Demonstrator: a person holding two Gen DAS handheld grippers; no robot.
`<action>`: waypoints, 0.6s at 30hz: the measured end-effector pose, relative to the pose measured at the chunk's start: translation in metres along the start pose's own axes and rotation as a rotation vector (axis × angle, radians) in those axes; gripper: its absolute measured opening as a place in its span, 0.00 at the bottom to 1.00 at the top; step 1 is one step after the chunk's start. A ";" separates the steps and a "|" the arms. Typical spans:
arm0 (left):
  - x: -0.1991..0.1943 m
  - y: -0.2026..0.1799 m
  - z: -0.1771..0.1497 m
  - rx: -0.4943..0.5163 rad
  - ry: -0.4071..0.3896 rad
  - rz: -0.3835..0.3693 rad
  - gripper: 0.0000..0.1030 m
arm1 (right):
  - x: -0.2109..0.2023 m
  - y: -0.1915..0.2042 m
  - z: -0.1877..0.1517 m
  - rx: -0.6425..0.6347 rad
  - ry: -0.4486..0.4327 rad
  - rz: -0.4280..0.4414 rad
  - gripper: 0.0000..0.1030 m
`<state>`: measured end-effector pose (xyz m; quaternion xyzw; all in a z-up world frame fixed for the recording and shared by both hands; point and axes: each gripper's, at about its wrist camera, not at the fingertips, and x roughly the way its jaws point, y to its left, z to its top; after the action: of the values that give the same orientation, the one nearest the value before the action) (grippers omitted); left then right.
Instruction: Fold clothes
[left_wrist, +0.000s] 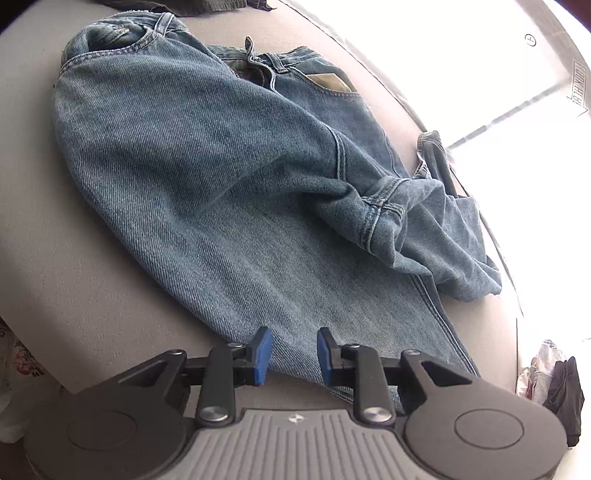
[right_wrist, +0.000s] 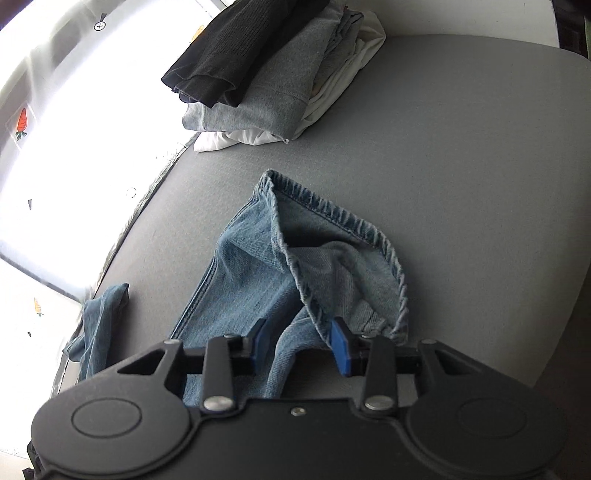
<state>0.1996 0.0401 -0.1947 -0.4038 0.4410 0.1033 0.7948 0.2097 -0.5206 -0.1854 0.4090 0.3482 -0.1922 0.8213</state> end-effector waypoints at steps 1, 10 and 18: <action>-0.001 0.000 -0.004 -0.006 0.011 -0.014 0.26 | 0.001 -0.001 -0.002 0.004 0.016 0.007 0.37; 0.007 0.001 -0.020 -0.020 0.083 -0.037 0.26 | 0.014 -0.007 -0.020 0.039 0.157 0.055 0.35; 0.016 -0.010 -0.015 0.030 0.029 0.047 0.28 | 0.022 -0.001 -0.016 0.006 0.150 0.036 0.35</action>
<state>0.2048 0.0195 -0.2060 -0.3830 0.4632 0.1096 0.7917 0.2173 -0.5089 -0.2089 0.4307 0.4006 -0.1474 0.7952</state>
